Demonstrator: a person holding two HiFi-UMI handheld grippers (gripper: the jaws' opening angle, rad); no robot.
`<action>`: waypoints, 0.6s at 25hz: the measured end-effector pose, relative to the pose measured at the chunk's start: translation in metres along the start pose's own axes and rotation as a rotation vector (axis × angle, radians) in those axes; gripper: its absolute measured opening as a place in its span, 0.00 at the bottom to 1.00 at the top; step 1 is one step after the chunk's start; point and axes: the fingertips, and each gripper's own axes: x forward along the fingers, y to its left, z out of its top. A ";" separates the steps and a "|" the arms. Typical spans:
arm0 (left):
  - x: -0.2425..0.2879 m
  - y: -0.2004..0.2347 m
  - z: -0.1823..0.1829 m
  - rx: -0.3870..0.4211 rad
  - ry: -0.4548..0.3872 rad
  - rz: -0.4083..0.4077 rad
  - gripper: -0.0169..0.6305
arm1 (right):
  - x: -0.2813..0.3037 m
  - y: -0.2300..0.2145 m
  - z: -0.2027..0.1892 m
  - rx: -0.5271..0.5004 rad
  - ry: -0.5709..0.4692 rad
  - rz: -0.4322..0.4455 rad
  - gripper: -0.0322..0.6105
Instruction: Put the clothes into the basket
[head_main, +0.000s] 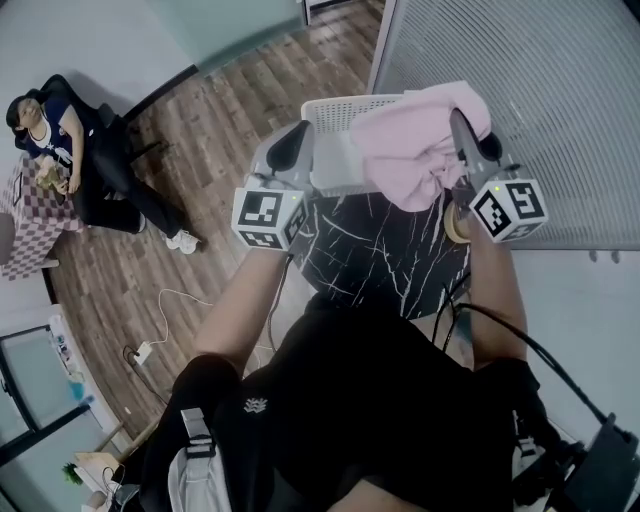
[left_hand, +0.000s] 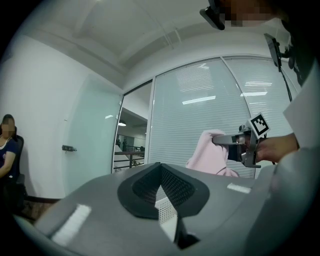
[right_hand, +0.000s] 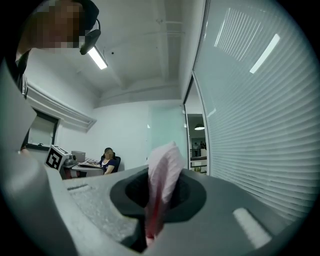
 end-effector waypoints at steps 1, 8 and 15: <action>0.000 0.000 0.002 0.001 -0.001 0.001 0.04 | 0.002 0.001 0.002 -0.002 -0.002 0.006 0.10; 0.003 0.013 -0.001 -0.009 -0.002 0.021 0.04 | 0.028 0.007 0.012 -0.014 -0.018 0.038 0.10; 0.000 0.025 -0.014 -0.032 0.027 0.057 0.04 | 0.043 0.009 0.018 -0.014 -0.028 0.056 0.10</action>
